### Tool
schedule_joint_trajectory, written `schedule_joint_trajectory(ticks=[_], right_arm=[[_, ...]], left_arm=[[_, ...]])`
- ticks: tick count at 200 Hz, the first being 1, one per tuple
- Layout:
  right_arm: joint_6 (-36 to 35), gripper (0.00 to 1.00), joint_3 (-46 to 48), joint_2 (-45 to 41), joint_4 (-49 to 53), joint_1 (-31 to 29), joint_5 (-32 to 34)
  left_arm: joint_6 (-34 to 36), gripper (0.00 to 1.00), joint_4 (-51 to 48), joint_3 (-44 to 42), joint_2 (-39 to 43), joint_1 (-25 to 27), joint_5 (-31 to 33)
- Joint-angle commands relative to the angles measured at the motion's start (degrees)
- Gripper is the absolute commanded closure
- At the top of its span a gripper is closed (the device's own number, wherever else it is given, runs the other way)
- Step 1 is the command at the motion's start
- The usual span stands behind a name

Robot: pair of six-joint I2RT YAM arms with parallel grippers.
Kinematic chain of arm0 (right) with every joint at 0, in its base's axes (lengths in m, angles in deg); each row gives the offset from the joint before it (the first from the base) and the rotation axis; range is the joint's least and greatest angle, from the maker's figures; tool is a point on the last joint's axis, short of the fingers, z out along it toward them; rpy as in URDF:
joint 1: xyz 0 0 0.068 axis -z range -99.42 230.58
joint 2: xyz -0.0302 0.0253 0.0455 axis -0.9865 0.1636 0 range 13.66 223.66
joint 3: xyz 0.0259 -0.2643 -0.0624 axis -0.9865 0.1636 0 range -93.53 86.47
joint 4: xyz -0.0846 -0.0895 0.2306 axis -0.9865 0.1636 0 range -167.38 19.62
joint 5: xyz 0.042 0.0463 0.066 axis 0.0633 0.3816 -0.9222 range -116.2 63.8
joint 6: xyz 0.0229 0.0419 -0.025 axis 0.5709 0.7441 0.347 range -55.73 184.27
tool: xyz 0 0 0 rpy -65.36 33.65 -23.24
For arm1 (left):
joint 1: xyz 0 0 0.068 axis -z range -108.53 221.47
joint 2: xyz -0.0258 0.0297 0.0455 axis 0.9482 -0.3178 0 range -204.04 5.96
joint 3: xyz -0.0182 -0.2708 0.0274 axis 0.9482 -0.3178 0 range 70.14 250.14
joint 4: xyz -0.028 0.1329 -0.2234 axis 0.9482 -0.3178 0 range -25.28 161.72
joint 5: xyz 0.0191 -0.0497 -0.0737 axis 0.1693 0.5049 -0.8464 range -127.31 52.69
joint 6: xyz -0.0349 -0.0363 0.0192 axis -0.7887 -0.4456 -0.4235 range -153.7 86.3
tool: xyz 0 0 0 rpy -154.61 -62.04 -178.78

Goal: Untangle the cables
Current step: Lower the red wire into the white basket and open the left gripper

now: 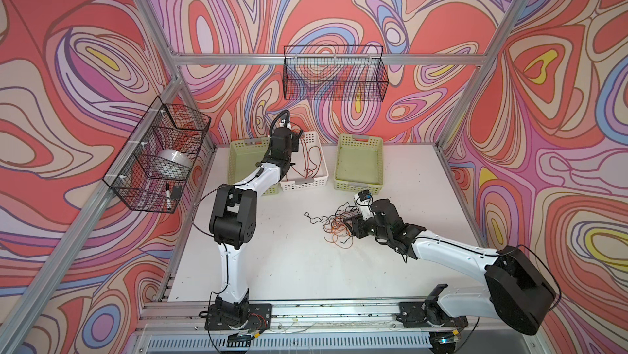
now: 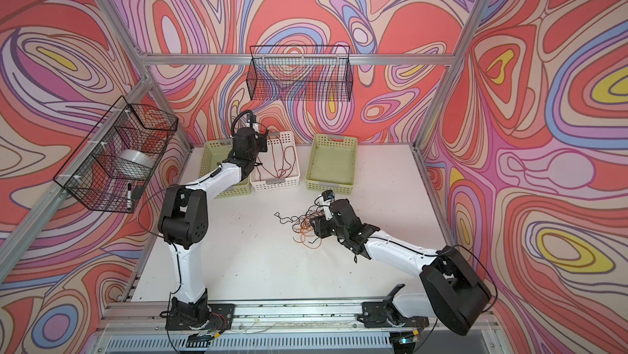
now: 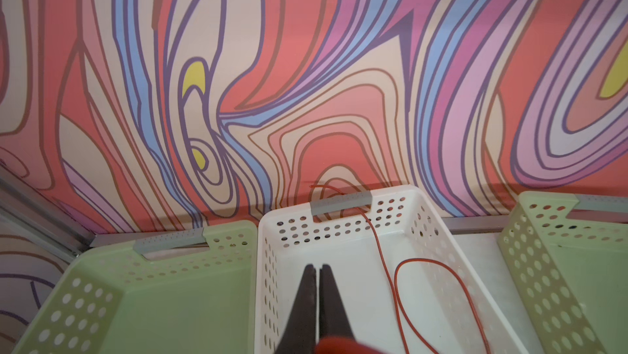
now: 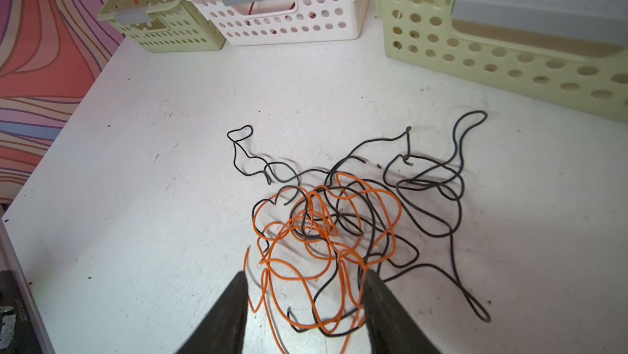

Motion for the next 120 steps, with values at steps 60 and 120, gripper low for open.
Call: schedule_joint_trajectory(ticks=[60, 120], right_arm=[[-0.73, 0.44, -3.32, -2.40, 7.18, -0.23, 3.99], [-0.82, 0.44, -3.82, -0.52, 7.45, -0.23, 4.13]], left_arm=[[-9.28, 1.00, -14.02, 8.11, -8.33, -0.57, -1.40], [-10.55, 0.36, -27.01, 11.48, -8.37, -0.92, -5.13]])
